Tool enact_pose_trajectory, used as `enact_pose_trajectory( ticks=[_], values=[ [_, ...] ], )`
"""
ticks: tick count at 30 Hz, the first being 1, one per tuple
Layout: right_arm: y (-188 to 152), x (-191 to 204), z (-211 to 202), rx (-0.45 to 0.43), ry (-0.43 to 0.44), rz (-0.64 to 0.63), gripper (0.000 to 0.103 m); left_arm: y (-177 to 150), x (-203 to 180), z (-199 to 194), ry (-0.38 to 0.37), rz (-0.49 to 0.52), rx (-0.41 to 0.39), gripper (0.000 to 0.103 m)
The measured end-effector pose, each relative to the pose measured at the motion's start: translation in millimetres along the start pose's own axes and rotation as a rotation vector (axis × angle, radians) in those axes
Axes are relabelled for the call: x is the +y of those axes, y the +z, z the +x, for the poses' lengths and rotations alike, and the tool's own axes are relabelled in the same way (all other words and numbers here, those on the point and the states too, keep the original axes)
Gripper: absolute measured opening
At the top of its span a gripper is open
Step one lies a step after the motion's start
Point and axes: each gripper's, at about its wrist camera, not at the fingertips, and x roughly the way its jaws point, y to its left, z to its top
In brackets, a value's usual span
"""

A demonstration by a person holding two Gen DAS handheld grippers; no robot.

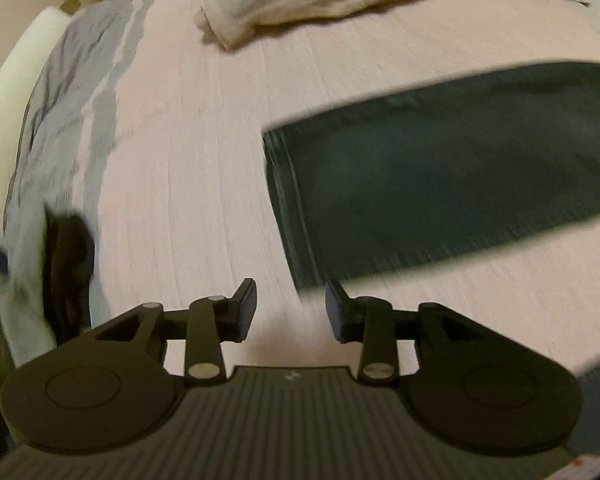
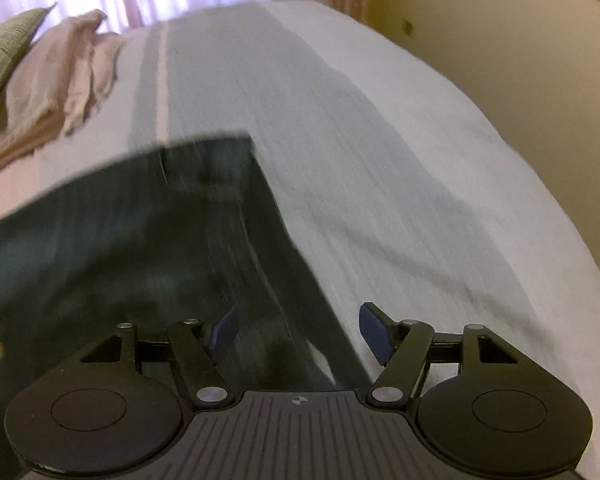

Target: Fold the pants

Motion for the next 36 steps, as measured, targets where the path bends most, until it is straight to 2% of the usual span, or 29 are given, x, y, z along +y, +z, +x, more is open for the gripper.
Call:
enact_pose_trajectory(
  ticks=[2, 5, 10, 11, 15, 22, 26, 28, 30, 33, 34, 35, 36],
  values=[
    [-26.1, -9.5, -19.3, 0.016, 0.006, 0.022, 0.064, -30.4, -12.3, -21.4, -0.022, -0.028, 0.019, 0.036],
    [-55.2, -7.6, -39.7, 0.045, 0.062, 0.026, 0.064, -72.9, -32.5, -46.9, -0.059, -0.061, 0.042, 0.043],
    [-80.9, 32.8, -49.8, 0.084, 0.171, -0.025, 0.064, -132.4, -50.5, -64.5, -0.116, -0.131, 0.069, 0.047],
    [-85.7, 43.5, -49.8, 0.095, 0.189, -0.023, 0.064, -143.2, -49.5, -64.9, -0.121, -0.174, 0.083, 0.049],
    [-111.3, 85.4, -56.6, 0.133, 0.227, -0.069, 0.064, -177.1, -35.1, -55.8, -0.149, -0.215, 0.089, 0.049],
    [-138.5, 173.4, -77.3, 0.104, 0.291, -0.206, 0.064, -210.8, -2.1, -12.0, -0.25, -0.292, 0.088, 0.051],
    [-152.8, 212.6, -91.4, 0.073, 0.321, -0.213, 0.064, -238.1, 15.3, -10.8, -0.349, -0.402, 0.056, 0.051],
    [-161.6, 227.4, -94.0, 0.074, 0.313, -0.222, 0.064, -248.6, 20.7, -4.1, -0.359, -0.449, 0.093, 0.051],
    [-166.7, 238.3, -96.4, 0.081, 0.302, -0.206, 0.064, -257.6, 26.0, -2.8, -0.376, -0.467, 0.077, 0.051],
    [-174.5, 245.5, -102.4, 0.083, 0.305, -0.181, 0.064, -265.1, 33.5, -1.0, -0.452, -0.54, 0.06, 0.039],
    [-177.2, 246.9, -103.1, 0.089, 0.295, -0.177, 0.064, -265.1, 33.8, -0.6, -0.467, -0.555, 0.058, 0.031],
    [-179.4, 247.7, -103.4, 0.097, 0.287, -0.169, 0.064, -264.5, 34.5, -1.3, -0.486, -0.565, 0.054, 0.017],
    [-180.1, 246.4, -103.1, 0.104, 0.28, -0.16, 0.064, -264.1, 34.6, -2.8, -0.507, -0.569, 0.049, 0.017]
  ],
)
